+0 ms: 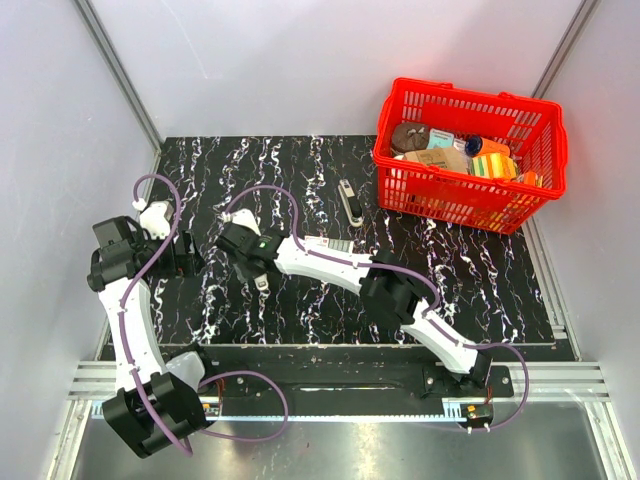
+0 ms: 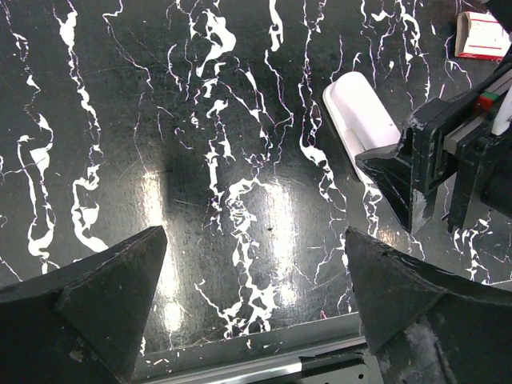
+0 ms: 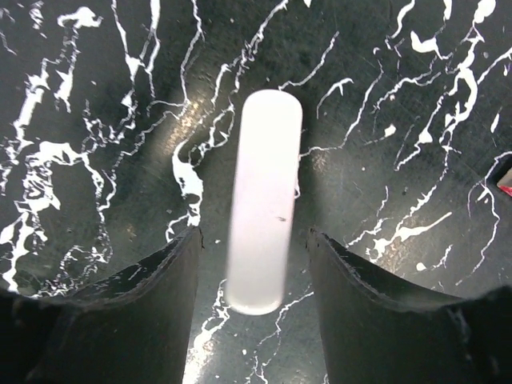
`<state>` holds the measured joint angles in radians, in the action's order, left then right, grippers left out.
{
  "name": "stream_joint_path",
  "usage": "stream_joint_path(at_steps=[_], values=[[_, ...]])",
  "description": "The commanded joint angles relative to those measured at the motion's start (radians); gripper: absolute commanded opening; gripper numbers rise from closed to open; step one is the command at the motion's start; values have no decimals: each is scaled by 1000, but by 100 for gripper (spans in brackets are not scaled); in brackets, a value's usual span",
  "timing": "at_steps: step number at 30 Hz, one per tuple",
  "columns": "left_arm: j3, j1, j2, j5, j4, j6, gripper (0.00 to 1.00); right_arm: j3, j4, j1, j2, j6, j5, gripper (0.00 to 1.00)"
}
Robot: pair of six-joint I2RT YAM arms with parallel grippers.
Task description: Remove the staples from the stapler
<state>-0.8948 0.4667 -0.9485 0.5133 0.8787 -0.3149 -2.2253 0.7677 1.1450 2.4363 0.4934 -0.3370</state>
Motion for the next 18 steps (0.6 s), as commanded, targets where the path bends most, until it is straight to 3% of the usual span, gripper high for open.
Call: stream_joint_path(at_steps=[1,10,15,18], values=[[-12,6,19,50,-12,-15,99,-33,53,-1,1,-13,-34,61],[8,6,27,44,-12,-29,99,-23,45,-2,0,-16,-19,50],[7,6,33,62,-11,-36,99,-82,80,-4,44,-18,0,49],[7,4,31,93,-7,-36,99,-134,111,-5,73,-18,7,41]])
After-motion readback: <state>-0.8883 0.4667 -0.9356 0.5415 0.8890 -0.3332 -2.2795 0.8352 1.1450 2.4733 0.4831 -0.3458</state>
